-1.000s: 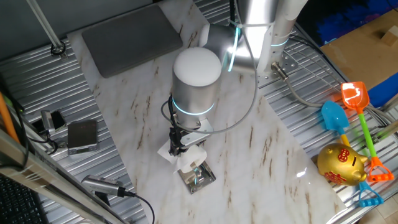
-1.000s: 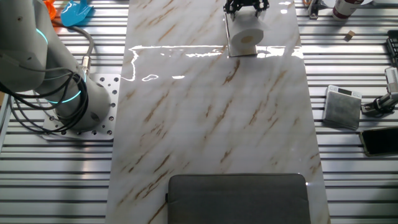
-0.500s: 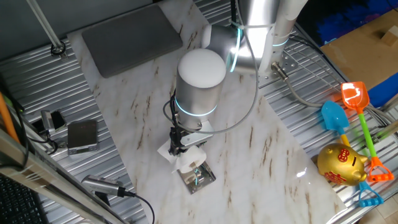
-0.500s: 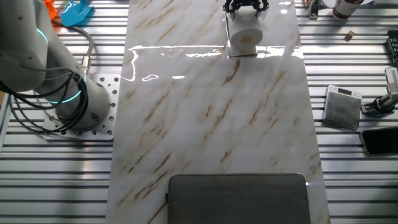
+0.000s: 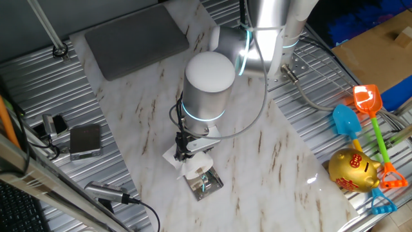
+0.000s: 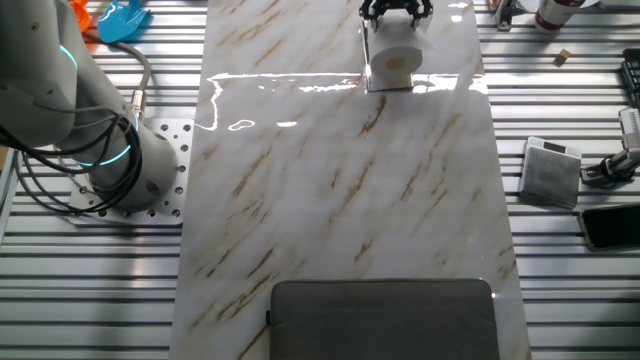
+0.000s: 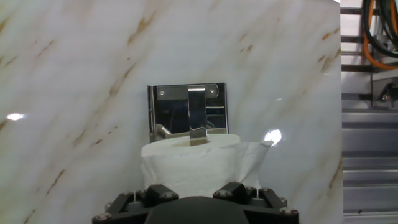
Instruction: Take the roll of paper down from the shelf
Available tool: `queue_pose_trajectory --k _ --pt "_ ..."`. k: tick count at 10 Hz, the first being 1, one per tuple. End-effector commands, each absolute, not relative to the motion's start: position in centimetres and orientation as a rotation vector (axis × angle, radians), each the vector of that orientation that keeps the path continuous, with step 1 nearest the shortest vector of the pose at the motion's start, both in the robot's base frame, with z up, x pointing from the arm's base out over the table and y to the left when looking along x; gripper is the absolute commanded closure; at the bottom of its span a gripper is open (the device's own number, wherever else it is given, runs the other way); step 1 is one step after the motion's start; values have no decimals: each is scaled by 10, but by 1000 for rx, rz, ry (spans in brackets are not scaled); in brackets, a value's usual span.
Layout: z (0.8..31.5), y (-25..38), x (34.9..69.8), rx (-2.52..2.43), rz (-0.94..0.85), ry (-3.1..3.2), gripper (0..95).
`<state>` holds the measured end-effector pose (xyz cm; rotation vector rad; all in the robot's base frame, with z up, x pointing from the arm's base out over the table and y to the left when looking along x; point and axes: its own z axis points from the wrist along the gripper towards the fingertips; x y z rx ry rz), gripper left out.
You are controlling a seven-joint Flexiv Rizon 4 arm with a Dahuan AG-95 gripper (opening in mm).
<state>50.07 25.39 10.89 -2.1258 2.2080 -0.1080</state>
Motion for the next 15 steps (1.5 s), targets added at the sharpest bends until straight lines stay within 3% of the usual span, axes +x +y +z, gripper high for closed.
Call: queue_pose_trajectory --k 1,15 --pt "110 248 500 -2143 -99 2185 950" --pt "102 154 491 -2214 -140 2092 950"
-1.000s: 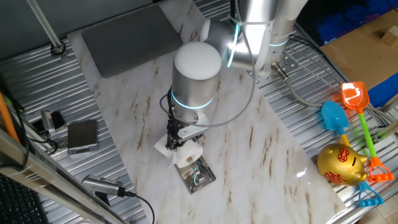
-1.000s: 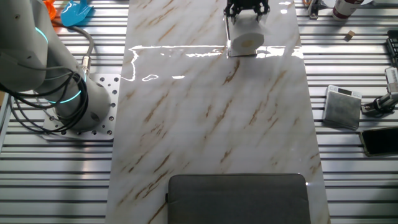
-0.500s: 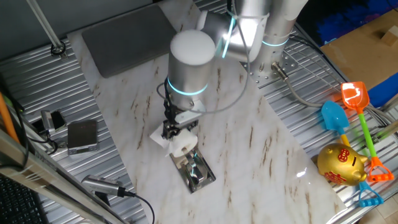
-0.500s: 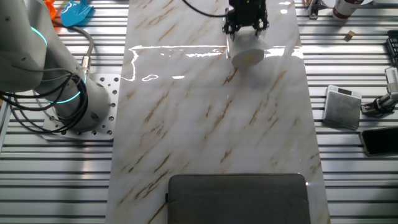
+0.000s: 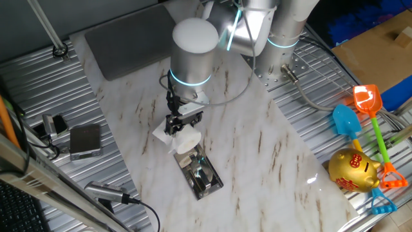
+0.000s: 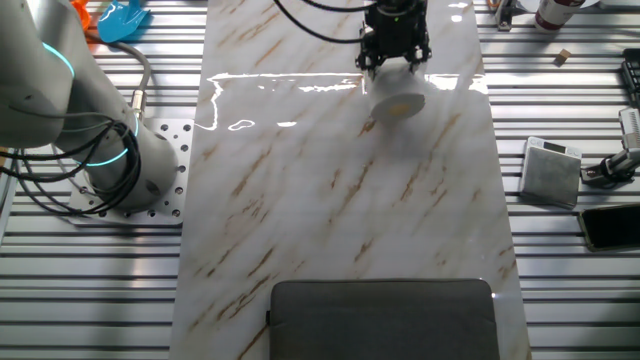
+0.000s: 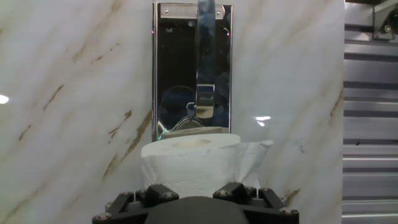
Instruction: Take the roll of paper down from the shelf
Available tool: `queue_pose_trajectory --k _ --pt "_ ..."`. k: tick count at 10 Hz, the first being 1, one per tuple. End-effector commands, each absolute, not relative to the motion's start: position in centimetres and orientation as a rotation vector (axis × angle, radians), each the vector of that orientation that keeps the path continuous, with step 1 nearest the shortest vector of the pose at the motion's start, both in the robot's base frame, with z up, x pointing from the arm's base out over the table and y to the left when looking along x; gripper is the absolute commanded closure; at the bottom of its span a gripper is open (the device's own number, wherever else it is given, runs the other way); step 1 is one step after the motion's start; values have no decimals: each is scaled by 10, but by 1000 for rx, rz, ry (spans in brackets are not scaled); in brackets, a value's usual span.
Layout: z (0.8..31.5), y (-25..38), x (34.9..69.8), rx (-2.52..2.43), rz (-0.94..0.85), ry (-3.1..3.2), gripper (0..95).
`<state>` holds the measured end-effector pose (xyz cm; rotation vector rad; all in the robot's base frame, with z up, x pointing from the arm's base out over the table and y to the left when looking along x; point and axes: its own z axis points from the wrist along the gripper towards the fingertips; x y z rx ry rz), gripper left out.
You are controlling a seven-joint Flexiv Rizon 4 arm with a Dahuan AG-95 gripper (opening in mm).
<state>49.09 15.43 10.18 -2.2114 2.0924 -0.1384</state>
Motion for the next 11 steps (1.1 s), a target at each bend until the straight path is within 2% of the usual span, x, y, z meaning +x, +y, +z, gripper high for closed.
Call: queue_pose_trajectory --k 1,11 --pt "102 152 490 -2214 -140 2092 950" --pt "103 149 490 -2081 -165 2233 950"
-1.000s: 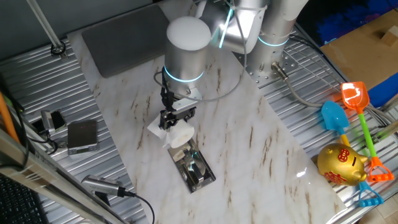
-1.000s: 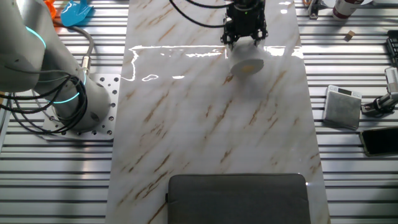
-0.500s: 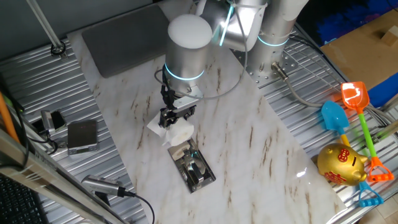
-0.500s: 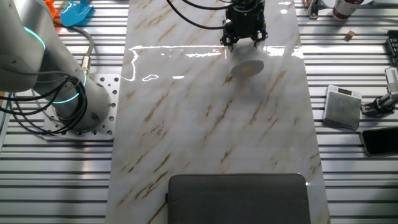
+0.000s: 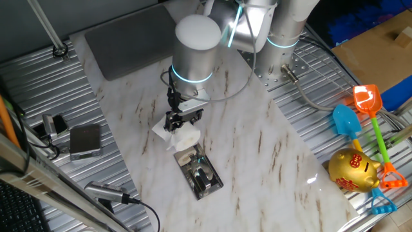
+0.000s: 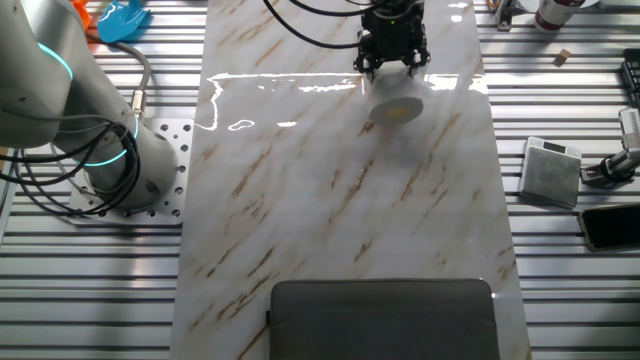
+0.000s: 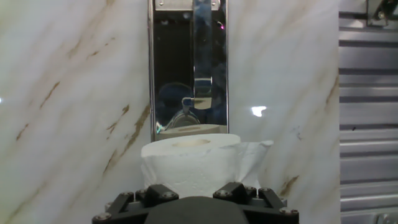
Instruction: Take the roll of paper down from the shelf
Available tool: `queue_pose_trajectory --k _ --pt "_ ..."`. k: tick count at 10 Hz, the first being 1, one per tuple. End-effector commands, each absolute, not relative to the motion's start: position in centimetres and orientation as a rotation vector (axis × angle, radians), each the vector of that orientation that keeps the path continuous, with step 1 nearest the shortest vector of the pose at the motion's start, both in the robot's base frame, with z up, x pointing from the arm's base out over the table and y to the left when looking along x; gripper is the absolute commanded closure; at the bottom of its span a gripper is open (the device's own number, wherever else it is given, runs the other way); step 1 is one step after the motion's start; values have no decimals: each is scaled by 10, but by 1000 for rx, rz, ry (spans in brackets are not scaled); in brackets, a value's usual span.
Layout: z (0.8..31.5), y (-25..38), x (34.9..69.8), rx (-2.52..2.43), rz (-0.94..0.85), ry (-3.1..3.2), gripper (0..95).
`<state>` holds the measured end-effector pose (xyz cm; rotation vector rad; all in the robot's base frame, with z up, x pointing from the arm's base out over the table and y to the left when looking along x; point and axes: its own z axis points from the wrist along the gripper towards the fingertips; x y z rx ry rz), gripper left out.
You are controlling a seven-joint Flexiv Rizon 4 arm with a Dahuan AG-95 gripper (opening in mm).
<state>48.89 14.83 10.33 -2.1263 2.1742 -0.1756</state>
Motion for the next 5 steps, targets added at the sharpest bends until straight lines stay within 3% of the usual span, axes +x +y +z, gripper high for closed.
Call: queue_pose_trajectory --k 1,5 --pt "103 149 490 -2061 -169 2260 950" --pt "103 148 490 -2053 -129 2296 950"
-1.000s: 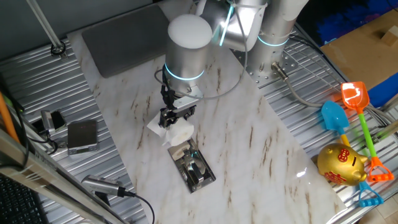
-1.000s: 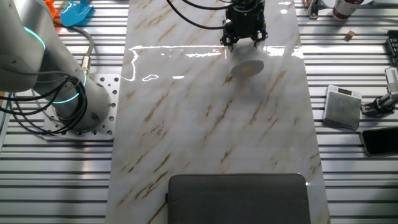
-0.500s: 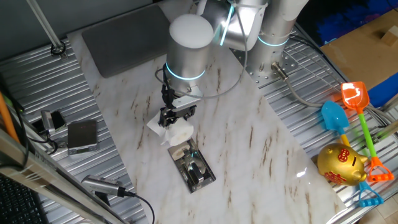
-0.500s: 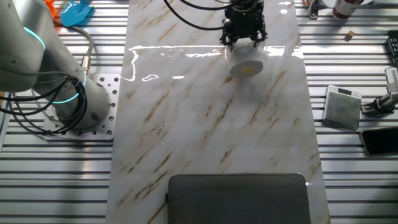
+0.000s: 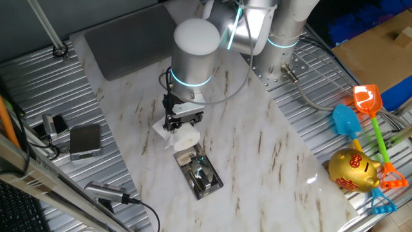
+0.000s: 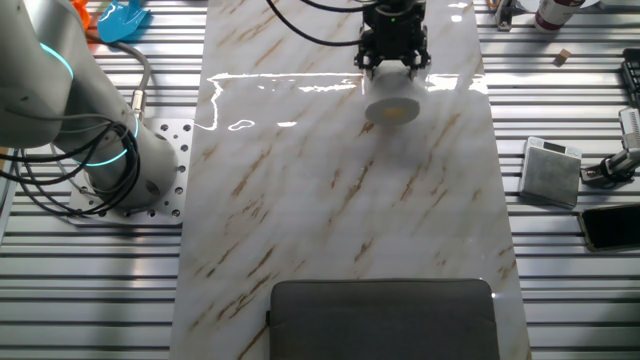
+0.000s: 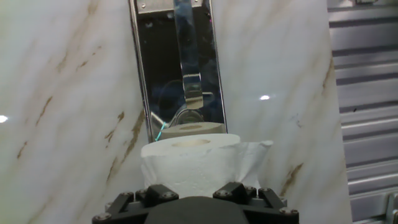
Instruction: Take the roll of paper down from the shelf
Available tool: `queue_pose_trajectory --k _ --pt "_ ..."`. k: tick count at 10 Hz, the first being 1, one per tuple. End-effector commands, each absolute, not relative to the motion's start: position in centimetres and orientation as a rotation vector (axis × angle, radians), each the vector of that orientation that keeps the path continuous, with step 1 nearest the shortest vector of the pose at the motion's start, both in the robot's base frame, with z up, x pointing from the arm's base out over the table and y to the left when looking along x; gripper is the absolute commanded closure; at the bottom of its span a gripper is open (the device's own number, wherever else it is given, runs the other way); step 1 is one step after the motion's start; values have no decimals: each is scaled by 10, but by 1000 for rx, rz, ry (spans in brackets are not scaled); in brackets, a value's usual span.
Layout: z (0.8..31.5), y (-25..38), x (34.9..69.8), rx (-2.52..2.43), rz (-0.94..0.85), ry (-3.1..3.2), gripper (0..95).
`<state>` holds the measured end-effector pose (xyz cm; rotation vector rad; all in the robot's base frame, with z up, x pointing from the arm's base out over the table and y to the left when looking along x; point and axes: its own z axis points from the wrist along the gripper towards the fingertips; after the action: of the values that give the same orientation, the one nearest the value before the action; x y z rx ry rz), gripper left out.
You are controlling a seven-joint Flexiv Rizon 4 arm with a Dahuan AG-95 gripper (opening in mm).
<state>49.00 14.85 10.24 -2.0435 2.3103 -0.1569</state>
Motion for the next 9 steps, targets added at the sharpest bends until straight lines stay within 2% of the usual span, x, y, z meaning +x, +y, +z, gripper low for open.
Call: queue_pose_trajectory --k 1,9 --pt "104 145 490 -2061 -111 2289 950" --pt "110 92 501 -2194 -80 2184 950"
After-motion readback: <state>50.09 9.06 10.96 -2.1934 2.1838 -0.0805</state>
